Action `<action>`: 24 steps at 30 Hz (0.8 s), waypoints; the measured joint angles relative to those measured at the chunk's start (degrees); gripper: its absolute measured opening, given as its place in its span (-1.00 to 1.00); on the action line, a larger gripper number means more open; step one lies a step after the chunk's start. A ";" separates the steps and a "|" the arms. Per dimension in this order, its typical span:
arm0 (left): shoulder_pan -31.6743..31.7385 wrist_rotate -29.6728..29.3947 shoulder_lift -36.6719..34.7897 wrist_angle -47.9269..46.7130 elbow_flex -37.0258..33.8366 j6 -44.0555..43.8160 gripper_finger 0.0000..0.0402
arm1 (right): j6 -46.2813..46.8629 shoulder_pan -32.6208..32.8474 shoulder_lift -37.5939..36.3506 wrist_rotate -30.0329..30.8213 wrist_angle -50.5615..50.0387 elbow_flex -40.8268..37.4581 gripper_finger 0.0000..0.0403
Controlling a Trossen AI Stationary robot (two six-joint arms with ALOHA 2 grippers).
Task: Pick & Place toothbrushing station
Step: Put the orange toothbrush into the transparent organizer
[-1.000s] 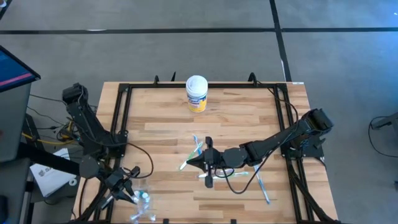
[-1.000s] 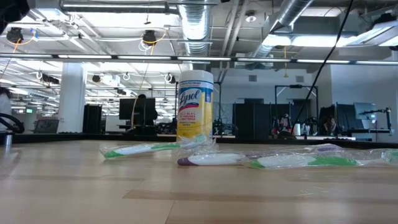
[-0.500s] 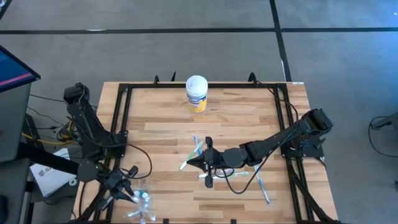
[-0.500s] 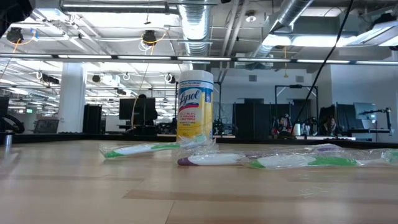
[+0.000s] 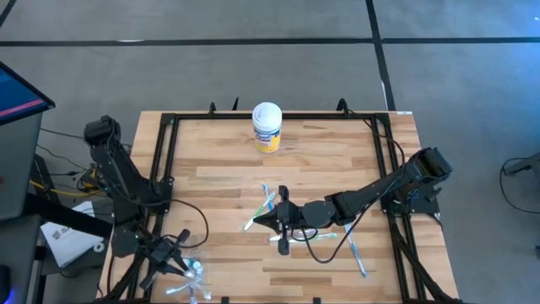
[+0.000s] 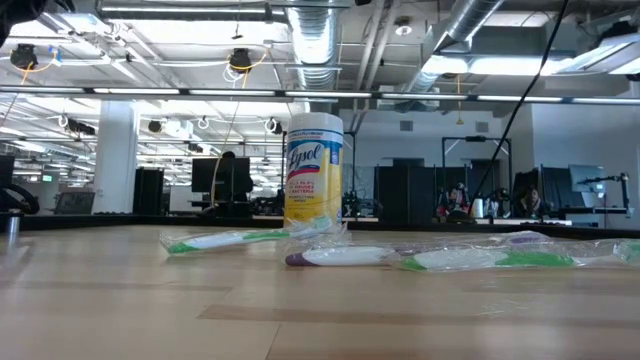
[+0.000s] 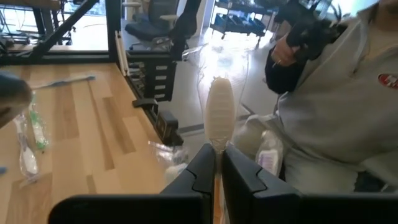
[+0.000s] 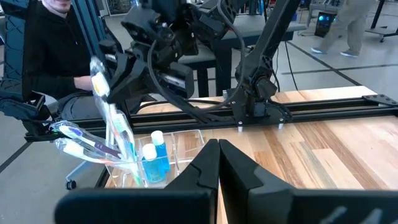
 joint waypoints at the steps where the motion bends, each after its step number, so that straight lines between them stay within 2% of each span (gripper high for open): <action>1: 0.00 -0.01 0.54 0.05 0.00 -0.01 -0.97 | 0.00 0.00 0.00 0.00 0.00 0.00 -1.00; 24: 0.22 -0.44 9.28 1.69 0.00 -4.43 -0.97 | -0.08 -0.07 0.00 0.00 -0.26 0.00 -1.00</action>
